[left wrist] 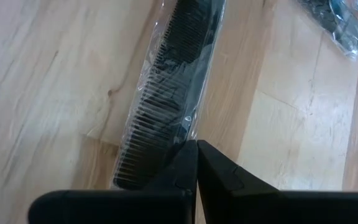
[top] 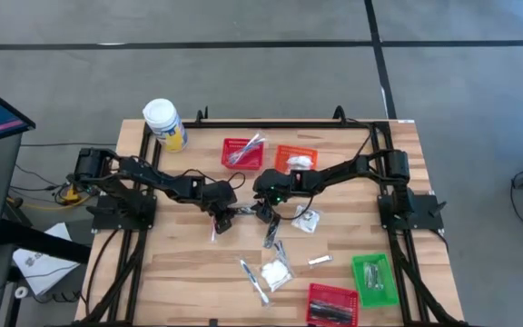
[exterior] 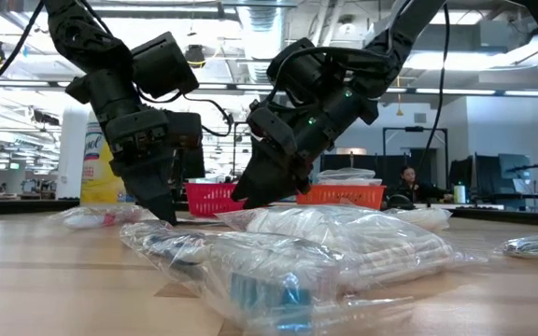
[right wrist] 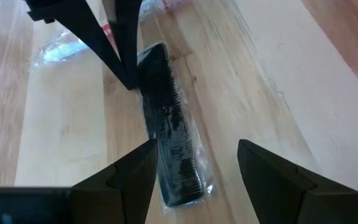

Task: Pick & Place Travel size toiletries
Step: Put the black comb into the bottom red bin

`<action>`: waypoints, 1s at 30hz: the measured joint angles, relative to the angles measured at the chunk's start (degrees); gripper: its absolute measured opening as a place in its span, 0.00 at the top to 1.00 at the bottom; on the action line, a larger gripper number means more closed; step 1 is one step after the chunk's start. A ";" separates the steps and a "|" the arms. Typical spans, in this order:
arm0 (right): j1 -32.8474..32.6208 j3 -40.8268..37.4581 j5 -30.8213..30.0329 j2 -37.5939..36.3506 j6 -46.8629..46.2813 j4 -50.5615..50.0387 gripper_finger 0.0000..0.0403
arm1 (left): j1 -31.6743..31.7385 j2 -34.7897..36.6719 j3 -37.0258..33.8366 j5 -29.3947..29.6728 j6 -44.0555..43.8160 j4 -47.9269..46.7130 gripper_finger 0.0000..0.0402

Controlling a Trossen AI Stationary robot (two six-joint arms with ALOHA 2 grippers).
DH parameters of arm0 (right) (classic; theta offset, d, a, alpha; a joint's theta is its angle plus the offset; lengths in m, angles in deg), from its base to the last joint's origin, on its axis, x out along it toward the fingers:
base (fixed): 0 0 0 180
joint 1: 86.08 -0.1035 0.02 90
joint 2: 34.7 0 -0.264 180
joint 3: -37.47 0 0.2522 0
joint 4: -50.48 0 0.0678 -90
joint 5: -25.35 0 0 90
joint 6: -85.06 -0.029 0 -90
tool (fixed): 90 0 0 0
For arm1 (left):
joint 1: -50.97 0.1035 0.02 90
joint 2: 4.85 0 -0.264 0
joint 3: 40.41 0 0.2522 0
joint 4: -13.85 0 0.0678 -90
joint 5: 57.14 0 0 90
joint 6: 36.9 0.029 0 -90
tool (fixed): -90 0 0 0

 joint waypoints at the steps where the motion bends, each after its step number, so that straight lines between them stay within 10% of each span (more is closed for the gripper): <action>1: 0.00 0.00 0.02 0.00 -0.02 0.00 0.46 | 0.00 0.00 0.01 -0.04 0.22 0.13 1.00; 30: -0.43 0.04 2.64 -0.11 -1.05 -6.77 0.46 | 3.02 -8.09 0.48 -4.94 4.88 13.75 1.00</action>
